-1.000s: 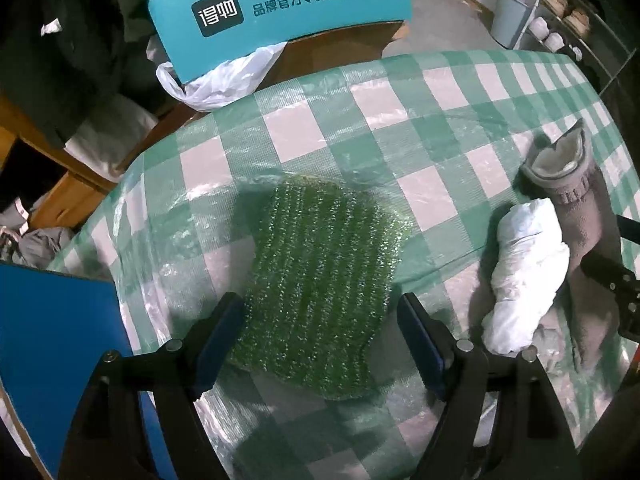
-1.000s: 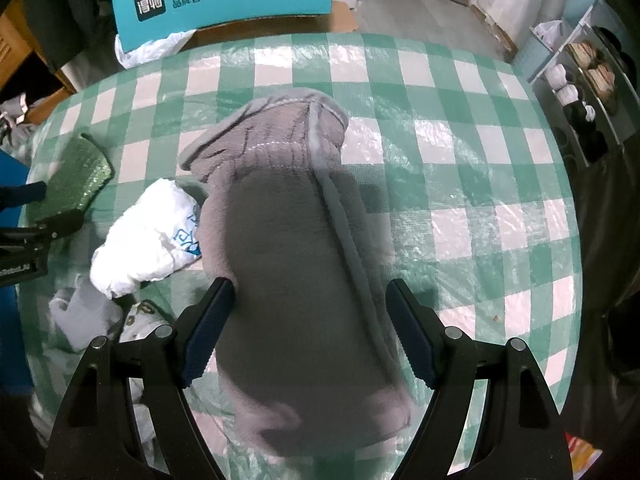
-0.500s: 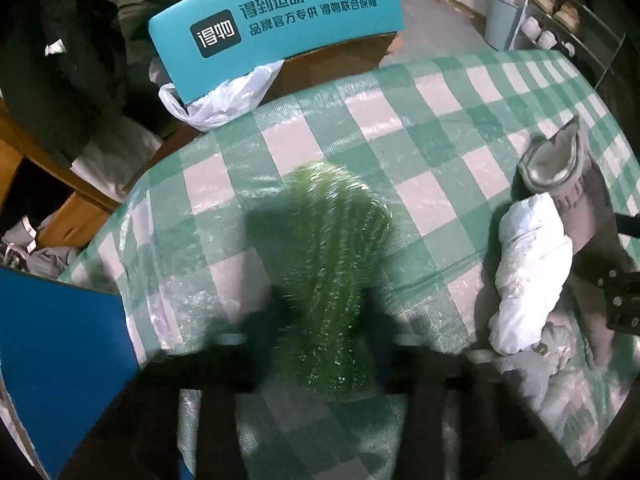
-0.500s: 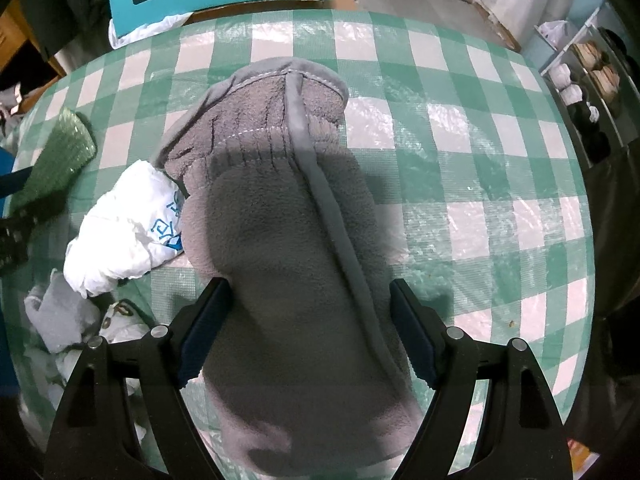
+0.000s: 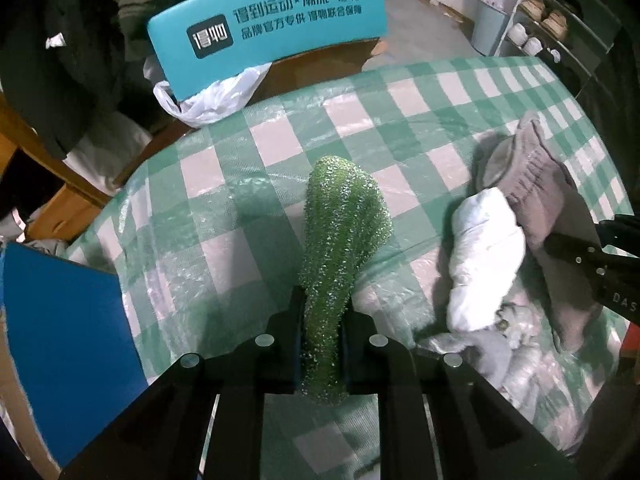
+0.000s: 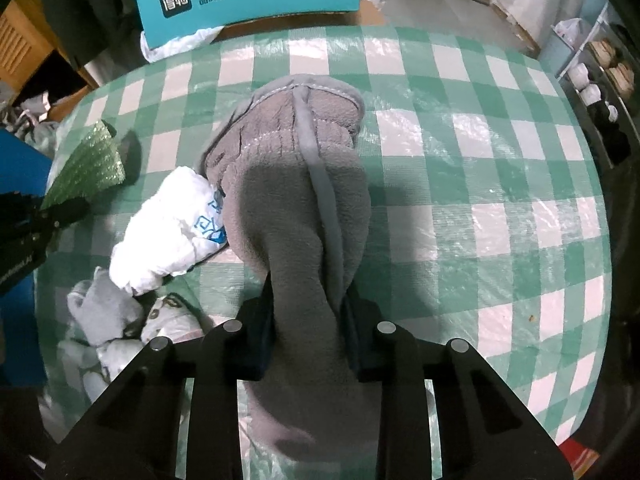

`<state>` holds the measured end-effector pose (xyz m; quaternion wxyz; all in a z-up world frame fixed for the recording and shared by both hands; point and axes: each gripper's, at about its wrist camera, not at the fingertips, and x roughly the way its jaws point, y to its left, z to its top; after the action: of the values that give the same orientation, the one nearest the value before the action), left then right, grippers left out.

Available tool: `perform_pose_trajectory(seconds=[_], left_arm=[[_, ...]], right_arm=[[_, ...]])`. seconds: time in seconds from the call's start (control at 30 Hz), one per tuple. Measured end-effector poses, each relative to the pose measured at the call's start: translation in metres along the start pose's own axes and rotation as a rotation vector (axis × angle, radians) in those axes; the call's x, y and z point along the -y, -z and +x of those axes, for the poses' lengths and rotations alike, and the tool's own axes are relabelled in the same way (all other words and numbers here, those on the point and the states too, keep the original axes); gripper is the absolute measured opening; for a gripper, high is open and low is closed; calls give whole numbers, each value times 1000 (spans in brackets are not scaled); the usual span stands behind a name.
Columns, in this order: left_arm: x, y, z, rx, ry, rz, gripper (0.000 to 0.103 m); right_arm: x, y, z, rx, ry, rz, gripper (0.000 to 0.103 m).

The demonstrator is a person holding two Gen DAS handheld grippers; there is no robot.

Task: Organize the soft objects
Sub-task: 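Lift the green pad with the left tool while the right tool lifts the grey sleeve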

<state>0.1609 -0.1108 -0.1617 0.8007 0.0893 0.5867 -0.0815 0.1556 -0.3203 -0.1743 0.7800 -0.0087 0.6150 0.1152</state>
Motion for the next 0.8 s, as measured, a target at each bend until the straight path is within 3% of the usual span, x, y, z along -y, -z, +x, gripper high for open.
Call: perform_pose_trajectory(seconds=[0.8], left_arm=[[-10, 28, -93, 122, 1, -16, 14]], right_arm=[[-36, 0, -98, 166, -12, -75, 27]])
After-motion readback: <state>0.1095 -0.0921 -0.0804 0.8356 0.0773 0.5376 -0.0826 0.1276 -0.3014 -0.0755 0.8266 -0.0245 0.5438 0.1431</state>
